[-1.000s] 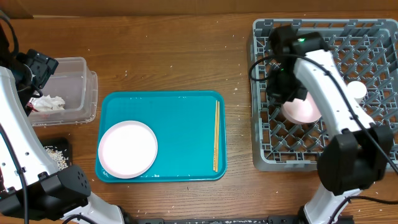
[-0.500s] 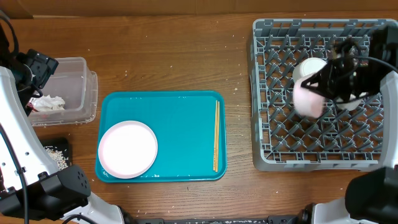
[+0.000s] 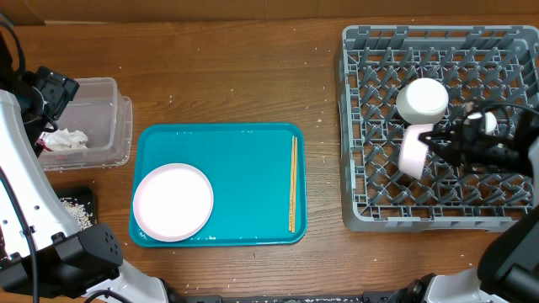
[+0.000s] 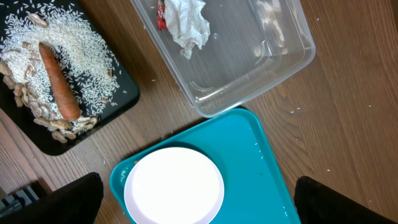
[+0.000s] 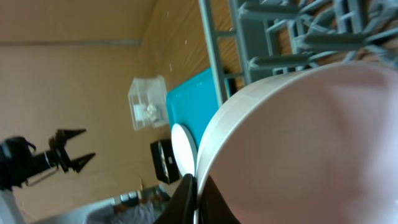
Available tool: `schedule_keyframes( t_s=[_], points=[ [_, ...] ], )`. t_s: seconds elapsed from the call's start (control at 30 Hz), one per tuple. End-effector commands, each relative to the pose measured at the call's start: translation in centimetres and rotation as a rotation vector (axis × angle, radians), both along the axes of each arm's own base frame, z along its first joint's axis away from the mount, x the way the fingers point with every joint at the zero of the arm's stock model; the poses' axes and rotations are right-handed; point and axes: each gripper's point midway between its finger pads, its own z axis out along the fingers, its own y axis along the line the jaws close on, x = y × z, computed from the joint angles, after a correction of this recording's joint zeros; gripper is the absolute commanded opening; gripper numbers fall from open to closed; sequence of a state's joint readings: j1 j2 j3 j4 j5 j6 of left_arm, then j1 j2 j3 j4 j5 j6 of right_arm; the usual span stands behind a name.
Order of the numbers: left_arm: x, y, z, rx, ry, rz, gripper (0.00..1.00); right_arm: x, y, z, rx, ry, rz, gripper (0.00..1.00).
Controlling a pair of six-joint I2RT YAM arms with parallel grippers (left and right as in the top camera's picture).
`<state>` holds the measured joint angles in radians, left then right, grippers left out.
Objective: Sort waste into correct bins and load items into the dishwasher
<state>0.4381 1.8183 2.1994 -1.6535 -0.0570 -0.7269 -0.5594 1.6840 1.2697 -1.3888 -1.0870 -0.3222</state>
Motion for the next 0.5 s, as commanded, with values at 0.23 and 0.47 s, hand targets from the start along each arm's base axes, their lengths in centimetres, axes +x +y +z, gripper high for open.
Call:
schedule_keyframes(
  t_s=[0.23,0.47],
  points=[
    [0.0,0.0,-0.1,0.007,0.009,0.004,1.0,-0.9,-3.6,-1.2,-0.03,0.068,-0.105,0.06],
    [0.0,0.0,-0.1,0.007,0.009,0.004,1.0,-0.9,-7.2,-0.8,-0.219,0.227,-0.198,0.25]
  ],
)
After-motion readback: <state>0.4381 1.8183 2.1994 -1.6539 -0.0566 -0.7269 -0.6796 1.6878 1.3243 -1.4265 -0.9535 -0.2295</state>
